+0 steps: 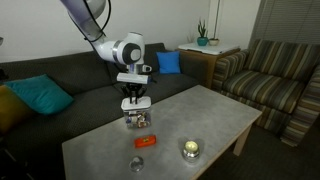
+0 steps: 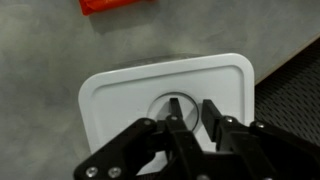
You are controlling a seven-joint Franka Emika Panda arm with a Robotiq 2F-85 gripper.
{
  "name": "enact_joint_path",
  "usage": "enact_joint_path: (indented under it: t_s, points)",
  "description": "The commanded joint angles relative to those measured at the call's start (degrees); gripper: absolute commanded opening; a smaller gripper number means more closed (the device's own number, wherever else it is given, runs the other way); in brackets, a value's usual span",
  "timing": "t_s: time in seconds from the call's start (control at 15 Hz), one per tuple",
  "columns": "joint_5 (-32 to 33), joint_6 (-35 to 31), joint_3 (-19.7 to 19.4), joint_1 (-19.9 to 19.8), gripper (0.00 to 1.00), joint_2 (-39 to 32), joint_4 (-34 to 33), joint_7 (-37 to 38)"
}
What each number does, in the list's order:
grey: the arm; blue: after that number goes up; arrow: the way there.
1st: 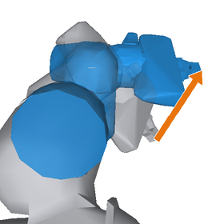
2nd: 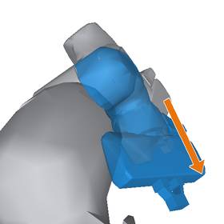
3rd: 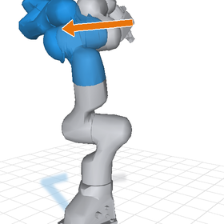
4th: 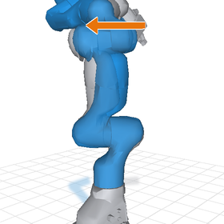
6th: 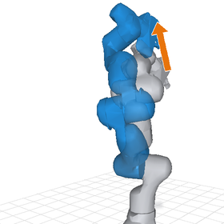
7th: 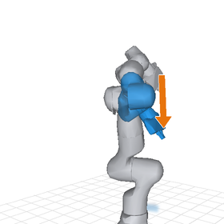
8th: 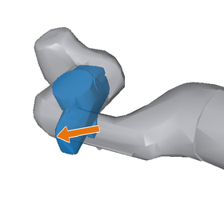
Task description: Remove the lid from bowl and place it on the table
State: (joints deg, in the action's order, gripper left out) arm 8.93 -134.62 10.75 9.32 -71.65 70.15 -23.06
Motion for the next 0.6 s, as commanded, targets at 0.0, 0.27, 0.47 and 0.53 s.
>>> enact_joint_path:
  t_s: [0.0,0.27,0.47,0.53]
  points:
    - [-0.19,-1.7,2.28,-2.04,0.62,3.71,5.95,-3.98]
    - [0.4,-2.76,2.68,-2.65,0.89,5.74,7.99,-6.22]
    - [1.14,-4.05,1.57,-1.98,1.0,5.78,7.95,-6.63]
    - [1.77,-4.98,1.27,-1.86,1.0,5.3,7.66,-7.22]
